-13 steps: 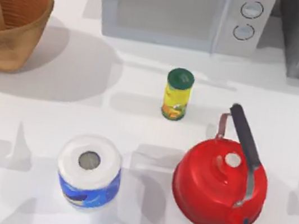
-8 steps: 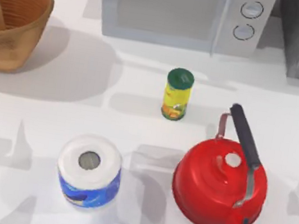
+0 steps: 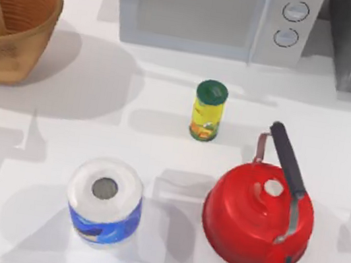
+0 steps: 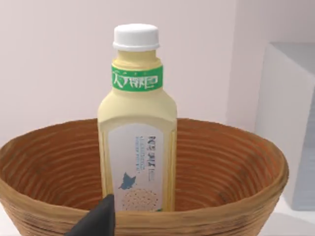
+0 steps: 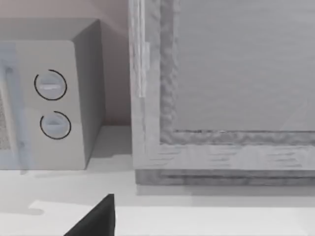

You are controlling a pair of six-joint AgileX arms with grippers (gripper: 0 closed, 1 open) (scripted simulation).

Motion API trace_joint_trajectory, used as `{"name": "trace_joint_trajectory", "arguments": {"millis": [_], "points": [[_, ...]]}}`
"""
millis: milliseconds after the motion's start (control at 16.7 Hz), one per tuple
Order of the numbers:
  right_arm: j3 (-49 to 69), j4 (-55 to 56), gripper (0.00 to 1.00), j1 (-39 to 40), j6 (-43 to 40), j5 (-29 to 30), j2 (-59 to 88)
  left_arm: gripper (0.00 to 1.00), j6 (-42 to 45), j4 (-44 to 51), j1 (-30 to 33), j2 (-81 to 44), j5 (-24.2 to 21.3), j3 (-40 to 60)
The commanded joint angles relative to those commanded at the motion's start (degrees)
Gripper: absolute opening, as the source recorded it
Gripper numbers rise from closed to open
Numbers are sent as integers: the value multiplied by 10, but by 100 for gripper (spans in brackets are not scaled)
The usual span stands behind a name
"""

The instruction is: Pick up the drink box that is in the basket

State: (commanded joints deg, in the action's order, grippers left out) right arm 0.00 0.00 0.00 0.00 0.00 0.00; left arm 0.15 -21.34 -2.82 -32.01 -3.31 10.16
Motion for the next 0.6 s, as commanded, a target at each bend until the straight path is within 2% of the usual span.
{"name": "trace_joint_trajectory", "arguments": {"millis": [600], "points": [[0,0,100,0,0,0,0,100,4,-319,-40,-471,-50,153]]}}
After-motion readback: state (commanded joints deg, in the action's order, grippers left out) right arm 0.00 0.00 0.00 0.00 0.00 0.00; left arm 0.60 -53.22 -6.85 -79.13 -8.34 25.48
